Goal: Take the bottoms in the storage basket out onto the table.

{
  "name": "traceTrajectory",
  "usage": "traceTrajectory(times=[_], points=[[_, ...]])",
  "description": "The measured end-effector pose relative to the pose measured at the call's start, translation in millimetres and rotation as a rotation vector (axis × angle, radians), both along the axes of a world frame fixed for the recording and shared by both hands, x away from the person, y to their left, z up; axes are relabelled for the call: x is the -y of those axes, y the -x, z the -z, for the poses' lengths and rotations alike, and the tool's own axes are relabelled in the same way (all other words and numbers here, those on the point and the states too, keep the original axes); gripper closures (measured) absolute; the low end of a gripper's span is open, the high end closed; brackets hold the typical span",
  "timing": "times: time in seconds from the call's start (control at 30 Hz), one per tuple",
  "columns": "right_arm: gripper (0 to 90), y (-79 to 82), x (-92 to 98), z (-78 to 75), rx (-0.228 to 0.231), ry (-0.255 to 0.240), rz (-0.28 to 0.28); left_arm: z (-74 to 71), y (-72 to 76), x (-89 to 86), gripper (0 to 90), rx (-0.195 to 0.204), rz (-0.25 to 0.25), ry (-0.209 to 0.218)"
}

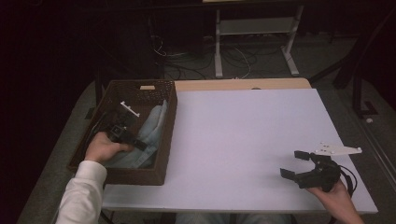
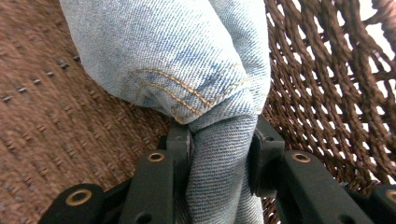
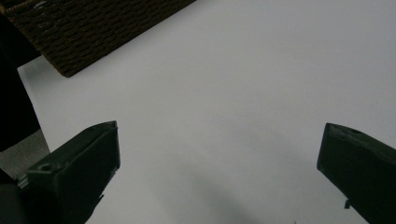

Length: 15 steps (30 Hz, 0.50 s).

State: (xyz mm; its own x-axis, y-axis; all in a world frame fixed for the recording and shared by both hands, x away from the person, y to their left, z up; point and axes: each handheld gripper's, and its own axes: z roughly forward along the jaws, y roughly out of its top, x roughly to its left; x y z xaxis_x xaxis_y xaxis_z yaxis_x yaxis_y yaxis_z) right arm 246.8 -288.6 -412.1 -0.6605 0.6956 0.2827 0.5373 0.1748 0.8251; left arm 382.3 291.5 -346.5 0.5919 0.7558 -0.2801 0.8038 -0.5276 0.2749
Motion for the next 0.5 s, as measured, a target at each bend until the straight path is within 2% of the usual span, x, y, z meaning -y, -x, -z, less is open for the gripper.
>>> traceTrajectory(times=[0.27,0.5], points=[[0.0,0.3,-0.1,-0.5,0.001,-0.005,-0.005,-18.8,-0.6,-8.3,66.2,0.025,-0.029,0.025],[0.0,0.1,-0.5,-0.2,0.001,-0.004,-0.008,-39.8,-2.6,-12.2,66.2,0.045,-0.052,0.021]])
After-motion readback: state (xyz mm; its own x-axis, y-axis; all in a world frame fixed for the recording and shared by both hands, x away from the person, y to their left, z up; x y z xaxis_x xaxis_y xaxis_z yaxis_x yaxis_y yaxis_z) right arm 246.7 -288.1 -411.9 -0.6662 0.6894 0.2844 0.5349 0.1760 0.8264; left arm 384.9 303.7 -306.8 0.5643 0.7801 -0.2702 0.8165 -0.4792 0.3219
